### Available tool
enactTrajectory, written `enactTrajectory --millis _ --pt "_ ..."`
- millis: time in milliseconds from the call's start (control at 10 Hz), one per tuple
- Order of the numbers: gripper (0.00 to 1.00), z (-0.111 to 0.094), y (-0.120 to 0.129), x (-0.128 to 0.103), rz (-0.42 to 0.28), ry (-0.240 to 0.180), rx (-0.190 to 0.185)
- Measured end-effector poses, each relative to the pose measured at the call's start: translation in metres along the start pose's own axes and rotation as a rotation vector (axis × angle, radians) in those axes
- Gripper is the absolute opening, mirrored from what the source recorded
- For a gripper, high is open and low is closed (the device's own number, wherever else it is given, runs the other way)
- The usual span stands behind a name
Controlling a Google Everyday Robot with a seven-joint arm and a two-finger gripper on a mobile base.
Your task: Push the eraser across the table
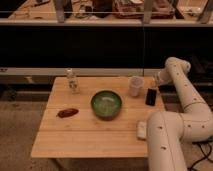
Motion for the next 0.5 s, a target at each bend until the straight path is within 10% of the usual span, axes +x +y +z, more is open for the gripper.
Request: enactTrajectory --millis 500 --pt "0.00 0.0098 -0.0033 0.0128 -0.004 0.022 -0.003"
